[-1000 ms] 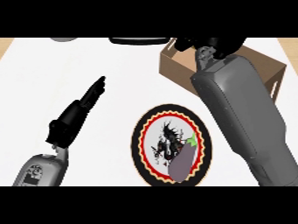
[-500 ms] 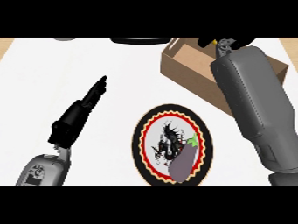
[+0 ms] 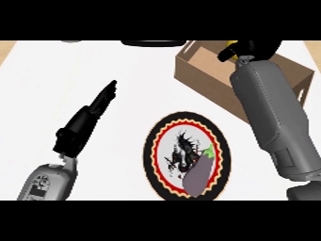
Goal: Pick the lemon from the plate and place it in the cardboard box
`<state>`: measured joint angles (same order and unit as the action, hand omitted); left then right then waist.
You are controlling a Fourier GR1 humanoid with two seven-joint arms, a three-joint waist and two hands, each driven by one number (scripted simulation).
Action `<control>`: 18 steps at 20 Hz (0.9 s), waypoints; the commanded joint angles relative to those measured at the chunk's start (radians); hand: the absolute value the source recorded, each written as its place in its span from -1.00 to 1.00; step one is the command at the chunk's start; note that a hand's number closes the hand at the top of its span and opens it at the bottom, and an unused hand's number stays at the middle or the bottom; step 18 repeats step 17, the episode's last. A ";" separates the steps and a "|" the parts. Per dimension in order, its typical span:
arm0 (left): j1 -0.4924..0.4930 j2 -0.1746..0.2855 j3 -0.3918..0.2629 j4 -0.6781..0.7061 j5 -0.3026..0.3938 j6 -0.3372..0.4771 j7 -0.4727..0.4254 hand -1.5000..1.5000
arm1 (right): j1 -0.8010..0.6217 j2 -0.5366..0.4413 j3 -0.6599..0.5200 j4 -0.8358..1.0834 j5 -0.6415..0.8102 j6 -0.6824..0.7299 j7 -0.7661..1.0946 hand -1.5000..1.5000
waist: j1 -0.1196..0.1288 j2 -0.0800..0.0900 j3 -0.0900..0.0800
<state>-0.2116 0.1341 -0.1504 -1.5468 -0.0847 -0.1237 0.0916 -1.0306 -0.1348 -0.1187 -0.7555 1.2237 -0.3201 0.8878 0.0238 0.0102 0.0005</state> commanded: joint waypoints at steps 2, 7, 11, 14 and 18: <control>-0.020 -0.026 -0.007 0.007 -0.022 0.022 0.009 0.00 | -0.027 -0.029 -0.120 0.131 -0.124 -0.087 -0.104 -1.00 | 0.002 0.000 0.000; 0.013 -0.008 0.007 0.023 -0.014 -0.006 -0.030 0.00 | 0.052 -0.015 -0.158 0.092 -0.213 -0.264 -0.301 -1.00 | -0.004 -0.001 0.001; -0.014 -0.005 0.029 0.044 -0.014 0.004 -0.022 0.00 | 0.052 0.005 -0.192 -0.012 -0.263 -0.432 -0.360 -1.00 | -0.017 -0.004 0.001; -0.008 -0.028 0.002 0.023 -0.026 0.016 0.002 0.00 | 0.123 0.056 -0.234 -0.125 -0.387 -0.536 -0.475 -1.00 | -0.028 -0.009 0.002; -0.002 0.014 0.048 0.019 0.004 -0.017 0.000 0.00 | 0.194 0.025 -0.262 -0.233 -0.509 -0.503 -0.557 -1.00 | -0.032 -0.012 0.001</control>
